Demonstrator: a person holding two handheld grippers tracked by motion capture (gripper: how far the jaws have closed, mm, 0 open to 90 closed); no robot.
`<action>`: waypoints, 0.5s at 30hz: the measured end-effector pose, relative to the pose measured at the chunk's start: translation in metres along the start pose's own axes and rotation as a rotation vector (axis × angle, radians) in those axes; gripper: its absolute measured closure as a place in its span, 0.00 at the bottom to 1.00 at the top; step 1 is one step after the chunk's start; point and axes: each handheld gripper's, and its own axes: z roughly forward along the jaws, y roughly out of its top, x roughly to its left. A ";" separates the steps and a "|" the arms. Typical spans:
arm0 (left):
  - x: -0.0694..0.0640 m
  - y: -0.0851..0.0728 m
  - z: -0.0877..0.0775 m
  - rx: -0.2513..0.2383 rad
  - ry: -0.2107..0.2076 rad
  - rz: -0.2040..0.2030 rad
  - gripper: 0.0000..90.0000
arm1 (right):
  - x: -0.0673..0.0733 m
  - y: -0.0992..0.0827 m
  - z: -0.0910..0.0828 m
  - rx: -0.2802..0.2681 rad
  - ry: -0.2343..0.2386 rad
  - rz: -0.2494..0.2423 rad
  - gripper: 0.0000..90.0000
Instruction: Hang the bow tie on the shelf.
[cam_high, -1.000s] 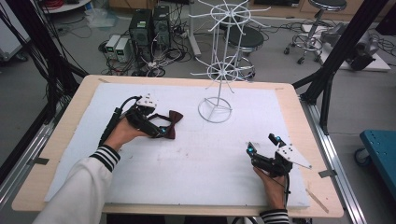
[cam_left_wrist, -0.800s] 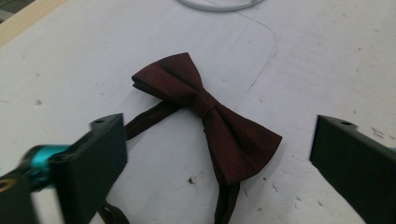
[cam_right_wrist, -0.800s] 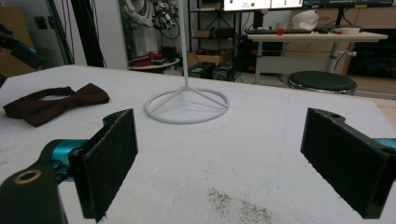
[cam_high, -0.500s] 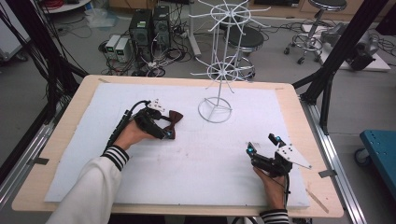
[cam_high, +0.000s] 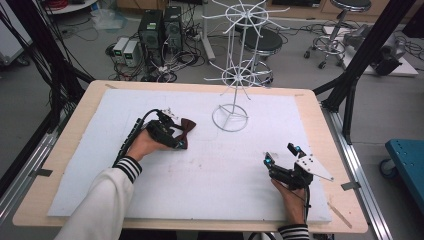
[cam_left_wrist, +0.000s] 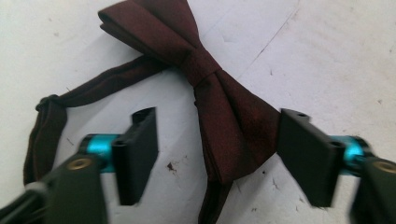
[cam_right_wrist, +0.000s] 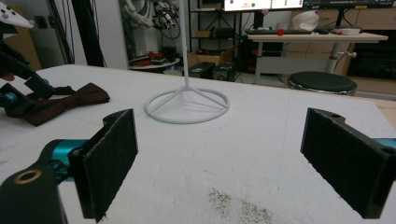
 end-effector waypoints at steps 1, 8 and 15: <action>-0.001 0.000 0.002 0.013 -0.012 -0.001 0.41 | 0.000 0.000 0.000 0.000 0.000 0.000 0.12; -0.006 0.002 0.004 0.031 -0.005 0.010 0.65 | 0.000 0.000 0.000 0.000 0.001 0.000 0.12; -0.010 0.003 0.001 0.028 -0.015 0.038 0.91 | 0.000 0.000 0.000 0.000 0.001 -0.001 0.12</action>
